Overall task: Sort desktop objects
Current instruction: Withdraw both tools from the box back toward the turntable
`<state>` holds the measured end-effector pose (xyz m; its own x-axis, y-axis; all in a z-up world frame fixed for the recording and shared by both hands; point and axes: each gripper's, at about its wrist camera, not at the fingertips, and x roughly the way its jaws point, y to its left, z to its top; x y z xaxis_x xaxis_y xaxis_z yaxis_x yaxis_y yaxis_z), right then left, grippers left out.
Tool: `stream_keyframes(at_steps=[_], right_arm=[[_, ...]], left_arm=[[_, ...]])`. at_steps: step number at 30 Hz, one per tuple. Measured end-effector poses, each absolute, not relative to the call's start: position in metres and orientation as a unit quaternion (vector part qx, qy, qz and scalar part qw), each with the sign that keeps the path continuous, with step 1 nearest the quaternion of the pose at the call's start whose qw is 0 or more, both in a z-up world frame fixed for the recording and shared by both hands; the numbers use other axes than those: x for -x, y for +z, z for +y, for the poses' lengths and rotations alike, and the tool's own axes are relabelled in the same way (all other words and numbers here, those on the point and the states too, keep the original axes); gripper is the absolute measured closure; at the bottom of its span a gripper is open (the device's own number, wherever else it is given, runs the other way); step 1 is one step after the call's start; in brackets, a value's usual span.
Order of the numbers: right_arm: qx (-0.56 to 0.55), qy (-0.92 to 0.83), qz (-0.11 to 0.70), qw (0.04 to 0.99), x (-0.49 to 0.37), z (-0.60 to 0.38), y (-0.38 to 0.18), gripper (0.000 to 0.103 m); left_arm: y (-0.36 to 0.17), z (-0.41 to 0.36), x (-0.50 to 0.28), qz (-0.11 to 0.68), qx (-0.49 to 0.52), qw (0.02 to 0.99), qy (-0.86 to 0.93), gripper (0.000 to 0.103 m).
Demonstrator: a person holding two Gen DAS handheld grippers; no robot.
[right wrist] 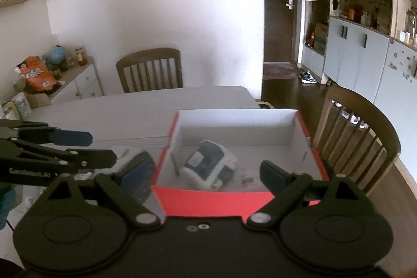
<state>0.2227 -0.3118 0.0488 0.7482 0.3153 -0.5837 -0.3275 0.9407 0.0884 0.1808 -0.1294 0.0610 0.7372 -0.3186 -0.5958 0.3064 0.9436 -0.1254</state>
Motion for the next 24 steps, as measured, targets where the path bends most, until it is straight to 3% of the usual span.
stream_keyframes(at_steps=[2,16,20,24], right_arm=[[0.011,0.181,0.306,0.935,-0.214,-0.300,0.049,0.009],[0.021,0.217,0.296,0.930,-0.169,-0.224,0.039,0.006],[0.019,0.228,0.288,0.930,-0.157,-0.208,0.038,0.005],[0.027,0.227,0.286,0.930,-0.151,-0.195,0.033,0.004]], left_arm=[[0.062,-0.120,-0.172,0.316,0.009,0.934,-0.164,0.030],[0.050,-0.036,-0.118,0.310,0.031,0.941,-0.135,0.015],[0.044,-0.015,-0.109,0.312,0.036,0.942,-0.122,0.003],[0.037,0.004,-0.099,0.315,0.035,0.942,-0.109,0.002]])
